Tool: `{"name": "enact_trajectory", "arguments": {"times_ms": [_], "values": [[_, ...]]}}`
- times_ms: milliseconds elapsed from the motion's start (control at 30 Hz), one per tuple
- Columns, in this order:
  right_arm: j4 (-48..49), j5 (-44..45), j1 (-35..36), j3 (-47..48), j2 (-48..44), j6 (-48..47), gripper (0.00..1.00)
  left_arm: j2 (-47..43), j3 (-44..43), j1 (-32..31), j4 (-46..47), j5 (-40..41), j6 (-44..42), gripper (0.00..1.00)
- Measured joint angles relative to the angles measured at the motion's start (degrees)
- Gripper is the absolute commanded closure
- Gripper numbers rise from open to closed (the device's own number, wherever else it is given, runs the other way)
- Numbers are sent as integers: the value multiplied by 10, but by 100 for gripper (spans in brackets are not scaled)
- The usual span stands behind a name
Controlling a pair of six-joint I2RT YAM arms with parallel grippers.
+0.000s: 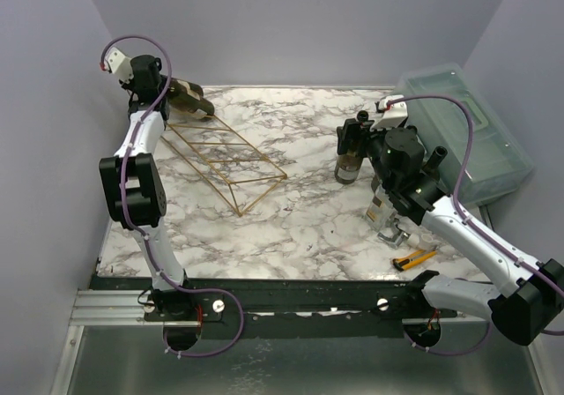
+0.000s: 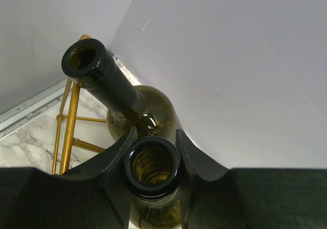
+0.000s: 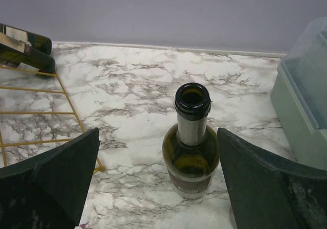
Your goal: Put the wine bottle on the wine rack
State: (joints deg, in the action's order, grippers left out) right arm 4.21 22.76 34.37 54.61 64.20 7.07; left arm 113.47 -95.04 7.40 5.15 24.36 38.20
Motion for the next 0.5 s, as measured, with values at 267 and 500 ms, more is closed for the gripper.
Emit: {"name": "enact_trajectory", "arguments": {"times_ms": [267, 500], "values": [[0, -7, 0, -5, -3, 5, 0, 0, -3, 14, -29, -35, 39, 76], [0, -12, 0, -9, -17, 6, 0, 0, -10, 23, -66, -53, 77, 62]]}}
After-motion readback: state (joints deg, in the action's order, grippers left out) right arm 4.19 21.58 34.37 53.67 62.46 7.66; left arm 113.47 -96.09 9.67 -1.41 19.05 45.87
